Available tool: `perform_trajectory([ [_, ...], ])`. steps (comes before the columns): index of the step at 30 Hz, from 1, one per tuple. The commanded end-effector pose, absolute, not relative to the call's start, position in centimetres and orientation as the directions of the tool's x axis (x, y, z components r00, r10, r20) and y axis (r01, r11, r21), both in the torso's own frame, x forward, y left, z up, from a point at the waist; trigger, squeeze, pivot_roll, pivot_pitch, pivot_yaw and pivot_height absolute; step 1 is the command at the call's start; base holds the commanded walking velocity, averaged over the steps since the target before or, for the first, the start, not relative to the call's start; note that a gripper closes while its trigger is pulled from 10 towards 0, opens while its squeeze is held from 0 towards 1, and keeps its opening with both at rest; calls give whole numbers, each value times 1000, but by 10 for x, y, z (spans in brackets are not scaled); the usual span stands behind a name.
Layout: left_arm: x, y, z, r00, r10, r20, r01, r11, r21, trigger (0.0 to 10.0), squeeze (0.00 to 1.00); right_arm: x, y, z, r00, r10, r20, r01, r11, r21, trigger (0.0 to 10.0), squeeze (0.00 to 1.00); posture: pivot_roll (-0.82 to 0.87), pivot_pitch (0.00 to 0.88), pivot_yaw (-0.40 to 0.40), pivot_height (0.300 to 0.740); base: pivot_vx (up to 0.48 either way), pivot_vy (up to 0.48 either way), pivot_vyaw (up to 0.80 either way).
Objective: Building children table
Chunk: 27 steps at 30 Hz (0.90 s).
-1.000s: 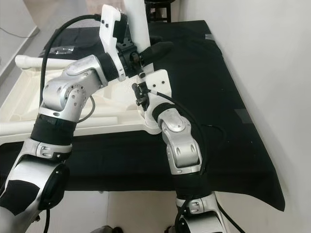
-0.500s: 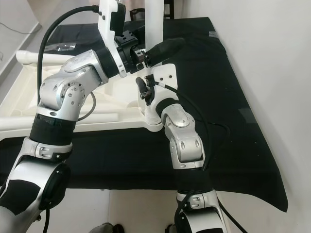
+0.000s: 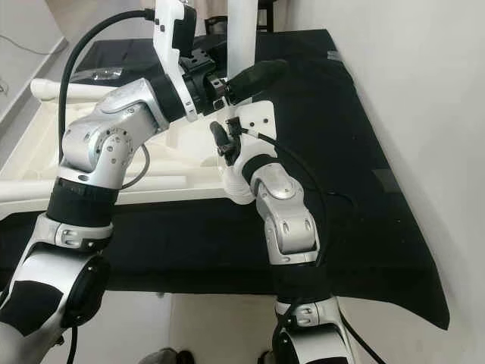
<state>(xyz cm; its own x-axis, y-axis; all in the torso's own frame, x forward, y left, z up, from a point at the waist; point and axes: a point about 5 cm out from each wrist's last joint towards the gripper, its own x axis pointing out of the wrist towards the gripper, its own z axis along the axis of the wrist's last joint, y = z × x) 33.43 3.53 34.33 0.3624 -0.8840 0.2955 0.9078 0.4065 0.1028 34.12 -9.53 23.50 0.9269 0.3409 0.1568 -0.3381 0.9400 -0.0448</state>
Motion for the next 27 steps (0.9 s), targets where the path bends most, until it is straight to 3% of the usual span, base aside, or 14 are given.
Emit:
perform_trajectory([
  [1,320,38,358,291,-884,366,921,362,143,10000,0,348,-109,235,951,265,158,-266,964,-11,10000,0,22,117,41,740,0,0,0],
  [10,300,68,382,226,-846,482,931,333,148,10000,0,355,-135,246,965,160,209,-168,985,22,10000,0,20,110,38,740,0,0,0],
  [14,279,107,394,143,-832,536,944,277,178,10000,0,356,-148,251,965,127,230,-142,988,53,10000,0,22,103,32,740,0,0,0],
  [17,279,111,393,168,-829,534,935,305,180,10000,0,356,-149,251,965,126,231,-142,988,54,10000,0,23,102,30,740,0,0,0],
  [23,302,144,372,547,-646,532,722,686,91,10000,0,355,-149,260,940,160,302,-194,977,84,10000,0,7,94,15,740,0,0,0],
  [24,302,144,372,547,-646,532,722,686,91,10000,0,355,-149,260,940,160,302,-194,977,84,10000,0,7,94,15,740,0,0,0],
  [26,310,161,347,672,-547,500,633,774,-3,10000,0,352,-146,269,917,196,348,-241,967,89,10000,0,-3,93,15,740,0,0,0],
  [27,310,161,347,672,-547,500,633,774,-3,10000,0,352,-146,269,917,196,348,-241,967,89,10000,0,-3,93,15,740,0,0,0],
])
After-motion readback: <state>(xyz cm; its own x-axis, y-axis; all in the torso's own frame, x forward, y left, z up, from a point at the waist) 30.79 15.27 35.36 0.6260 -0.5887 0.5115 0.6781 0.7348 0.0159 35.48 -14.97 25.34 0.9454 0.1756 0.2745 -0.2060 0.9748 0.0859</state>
